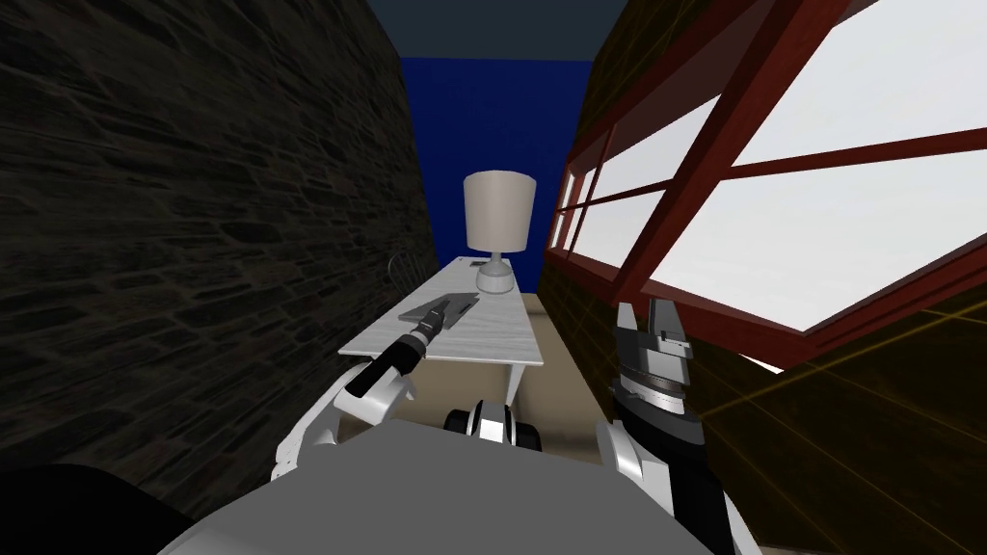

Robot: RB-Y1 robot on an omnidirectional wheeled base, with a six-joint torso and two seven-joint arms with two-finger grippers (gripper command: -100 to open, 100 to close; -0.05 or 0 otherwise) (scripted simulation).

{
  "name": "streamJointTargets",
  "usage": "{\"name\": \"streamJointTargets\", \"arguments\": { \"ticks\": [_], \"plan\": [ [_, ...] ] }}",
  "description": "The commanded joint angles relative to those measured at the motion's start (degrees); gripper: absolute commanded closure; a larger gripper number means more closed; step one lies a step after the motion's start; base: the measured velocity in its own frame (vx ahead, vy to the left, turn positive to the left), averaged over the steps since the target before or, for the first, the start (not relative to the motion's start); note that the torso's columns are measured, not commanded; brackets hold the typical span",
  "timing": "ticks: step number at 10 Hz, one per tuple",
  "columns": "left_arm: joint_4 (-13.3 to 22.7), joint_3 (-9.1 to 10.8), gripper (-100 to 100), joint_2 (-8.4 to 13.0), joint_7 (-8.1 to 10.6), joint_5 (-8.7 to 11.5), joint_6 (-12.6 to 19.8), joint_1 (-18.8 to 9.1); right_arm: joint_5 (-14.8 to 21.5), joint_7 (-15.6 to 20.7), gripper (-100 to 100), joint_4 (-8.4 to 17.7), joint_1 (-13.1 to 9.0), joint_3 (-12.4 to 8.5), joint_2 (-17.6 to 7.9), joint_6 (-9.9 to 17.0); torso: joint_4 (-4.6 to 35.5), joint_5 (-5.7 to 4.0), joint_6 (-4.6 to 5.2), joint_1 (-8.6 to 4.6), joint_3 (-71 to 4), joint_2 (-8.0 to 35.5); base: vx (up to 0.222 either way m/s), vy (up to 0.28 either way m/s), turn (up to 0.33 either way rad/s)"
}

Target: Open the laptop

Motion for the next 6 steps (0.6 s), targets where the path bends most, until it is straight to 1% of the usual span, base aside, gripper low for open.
{"name": "streamJointTargets", "arguments": {
  "ticks": [1, 6],
  "plan": [
    [-0.16, 0.0, 0, 0.05, 0.06, 0.06, 0.26, 0.07, 0.0, 0.0, 0, 0.0, 0.0, 0.0, 0.0, 0.0, -0.01, 0.02, 0.0, 0.0, 0.04, 0.03, 0.0, 0.0, 0.0],
    [-0.12, 0.06, 0, 0.05, 0.05, 0.04, 0.26, 0.05, 0.0, 0.0, 0, 0.0, -0.01, 0.0, 0.0, 0.0, -0.07, 0.05, -0.01, 0.03, -0.02, -0.05, 0.001, 0.001, 0.001]
  ]
}}
